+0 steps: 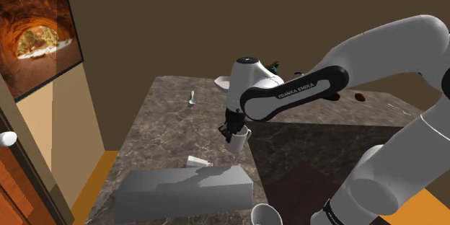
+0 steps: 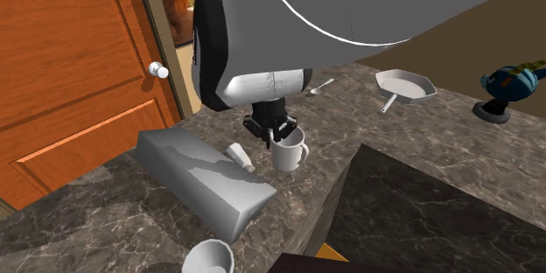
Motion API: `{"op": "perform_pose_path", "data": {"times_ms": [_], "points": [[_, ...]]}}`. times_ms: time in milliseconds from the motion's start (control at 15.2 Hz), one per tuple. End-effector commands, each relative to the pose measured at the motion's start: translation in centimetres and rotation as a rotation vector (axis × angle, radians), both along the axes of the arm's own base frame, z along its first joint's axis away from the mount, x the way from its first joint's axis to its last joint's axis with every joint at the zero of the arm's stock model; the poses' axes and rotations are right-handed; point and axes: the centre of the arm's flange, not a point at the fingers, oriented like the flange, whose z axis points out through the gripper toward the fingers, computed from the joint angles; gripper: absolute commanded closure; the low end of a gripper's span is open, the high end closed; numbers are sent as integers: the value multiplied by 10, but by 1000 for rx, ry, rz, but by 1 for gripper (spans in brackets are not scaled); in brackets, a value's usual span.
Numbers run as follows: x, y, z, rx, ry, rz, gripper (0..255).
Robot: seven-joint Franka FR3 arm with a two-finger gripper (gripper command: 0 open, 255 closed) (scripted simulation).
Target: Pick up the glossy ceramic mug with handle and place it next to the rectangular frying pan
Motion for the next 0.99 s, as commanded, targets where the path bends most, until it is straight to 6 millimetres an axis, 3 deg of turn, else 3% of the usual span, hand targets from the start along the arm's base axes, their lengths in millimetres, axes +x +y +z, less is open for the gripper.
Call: {"op": "perform_pose_path", "data": {"times_ms": [0,924], "points": [[1,0,12,0,0,0,255],[1,0,86,0,0,0,255]]}}
